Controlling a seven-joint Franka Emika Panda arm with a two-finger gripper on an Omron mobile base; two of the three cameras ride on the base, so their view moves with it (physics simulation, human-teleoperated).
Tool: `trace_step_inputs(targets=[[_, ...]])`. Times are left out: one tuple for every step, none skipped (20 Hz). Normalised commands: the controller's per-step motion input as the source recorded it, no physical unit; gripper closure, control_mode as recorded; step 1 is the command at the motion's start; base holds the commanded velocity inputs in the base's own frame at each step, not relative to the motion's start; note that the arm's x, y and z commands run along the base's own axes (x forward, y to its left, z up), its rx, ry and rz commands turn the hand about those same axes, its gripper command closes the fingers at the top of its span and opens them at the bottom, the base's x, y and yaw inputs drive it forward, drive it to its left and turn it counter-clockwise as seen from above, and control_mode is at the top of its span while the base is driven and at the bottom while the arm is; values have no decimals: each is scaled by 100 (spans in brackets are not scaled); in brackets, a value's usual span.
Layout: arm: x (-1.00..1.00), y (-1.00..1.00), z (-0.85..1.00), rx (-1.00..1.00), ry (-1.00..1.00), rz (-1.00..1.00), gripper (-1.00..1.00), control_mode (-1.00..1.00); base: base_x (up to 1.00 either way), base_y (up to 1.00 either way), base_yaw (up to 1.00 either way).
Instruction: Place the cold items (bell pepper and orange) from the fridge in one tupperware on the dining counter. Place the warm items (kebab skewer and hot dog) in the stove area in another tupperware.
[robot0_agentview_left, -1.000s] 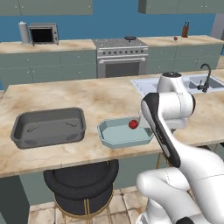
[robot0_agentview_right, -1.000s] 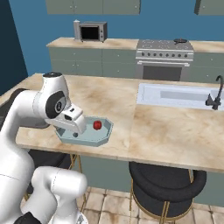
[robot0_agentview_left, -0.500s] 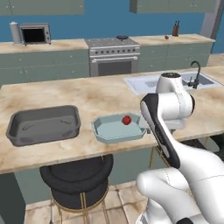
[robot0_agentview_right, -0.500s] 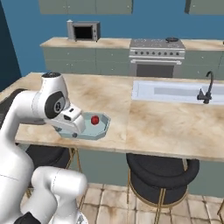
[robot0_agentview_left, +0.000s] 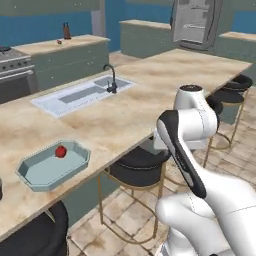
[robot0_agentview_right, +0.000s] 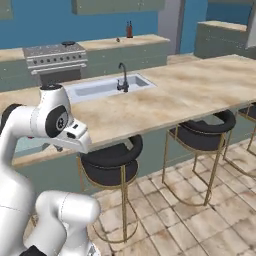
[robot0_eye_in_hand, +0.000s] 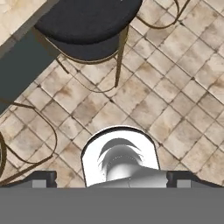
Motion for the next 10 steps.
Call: trace_step_inputs(targets=[[0,0,0,0,0,0,-100,100,0,-40,-92],[0,0,0,0,0,0,-100,100,0,-54,-88],[0,0,0,0,0,0,-100,100,0,-57,-87],[0,0,0,0,0,0,-100,100,0,-60,-86],[0,0,0,0,0,0,-100,100,0,-67,-84],[0,0,0,0,0,0,-100,100,9,-95,-70],[0,0,0,0,0,0,-100,100,2,-100,-71],[0,0,0,0,0,0,-100,100,1,-100,-70],[0,0,0,0,0,0,-100,100,9,-100,-69],[0,0,0,0,0,0,-100,100,19,-100,-67]])
